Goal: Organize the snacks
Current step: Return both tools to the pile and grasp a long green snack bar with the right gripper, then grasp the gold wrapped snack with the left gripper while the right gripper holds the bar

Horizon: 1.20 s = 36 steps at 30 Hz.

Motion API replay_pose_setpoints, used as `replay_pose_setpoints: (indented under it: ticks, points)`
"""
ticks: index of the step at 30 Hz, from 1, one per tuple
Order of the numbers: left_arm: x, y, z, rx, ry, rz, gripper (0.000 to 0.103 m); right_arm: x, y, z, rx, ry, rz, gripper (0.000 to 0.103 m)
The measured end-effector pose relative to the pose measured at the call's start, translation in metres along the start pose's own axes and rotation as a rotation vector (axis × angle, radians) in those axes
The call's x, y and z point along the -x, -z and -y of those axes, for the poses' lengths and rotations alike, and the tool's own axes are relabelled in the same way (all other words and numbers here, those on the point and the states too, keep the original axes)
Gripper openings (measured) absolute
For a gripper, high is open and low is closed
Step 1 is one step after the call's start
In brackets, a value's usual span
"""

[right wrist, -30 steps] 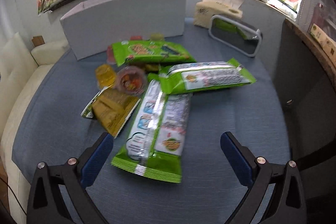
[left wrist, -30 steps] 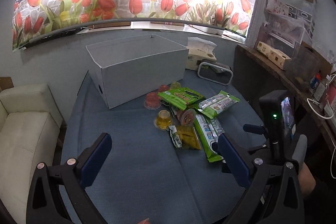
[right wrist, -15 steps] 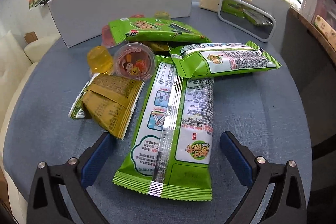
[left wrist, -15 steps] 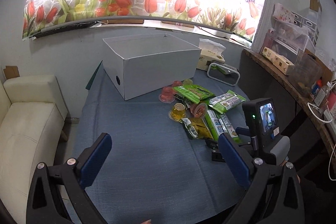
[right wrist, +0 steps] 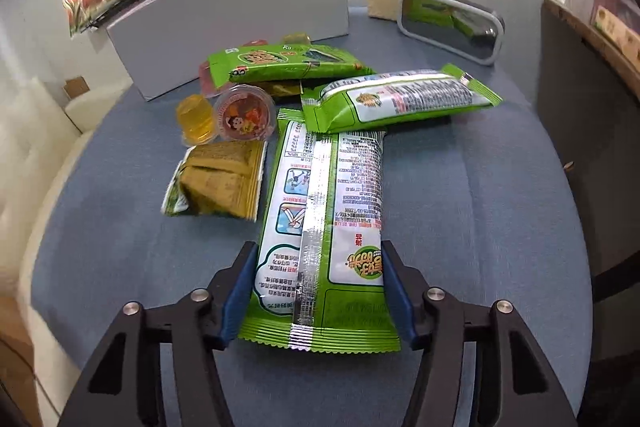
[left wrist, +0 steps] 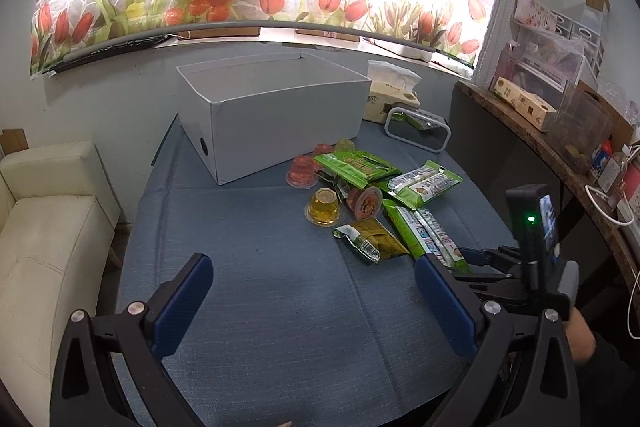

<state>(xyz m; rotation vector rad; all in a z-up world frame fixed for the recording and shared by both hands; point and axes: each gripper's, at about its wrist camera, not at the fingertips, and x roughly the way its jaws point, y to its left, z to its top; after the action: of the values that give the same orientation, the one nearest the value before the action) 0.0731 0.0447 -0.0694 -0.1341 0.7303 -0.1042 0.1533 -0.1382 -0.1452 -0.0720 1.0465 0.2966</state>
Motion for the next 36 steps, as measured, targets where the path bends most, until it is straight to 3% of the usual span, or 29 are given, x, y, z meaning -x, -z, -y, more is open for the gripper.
replay_pose_setpoints:
  ticks: [6,17,28,32,36]
  points:
    - [-0.026,-0.004,0.018,-0.026,0.002,-0.038,0.103,0.031,0.02,0.008,-0.008,-0.031,0.023,0.063]
    - [-0.124,-0.002,0.073,-0.068,-0.057,-0.145,0.103,0.099,0.054,0.04,-0.062,-0.069,0.105,0.063]
    - [-0.175,0.005,0.087,-0.064,-0.092,-0.217,0.102,0.118,0.059,0.061,-0.101,-0.082,0.139,0.063]
    - [-0.179,0.008,0.086,-0.079,-0.124,-0.217,0.095,0.118,0.059,0.063,-0.11,-0.092,0.138,0.063]
    - [-0.174,0.005,0.081,-0.068,-0.142,-0.214,0.077,0.118,0.059,0.065,-0.113,-0.097,0.138,0.063]
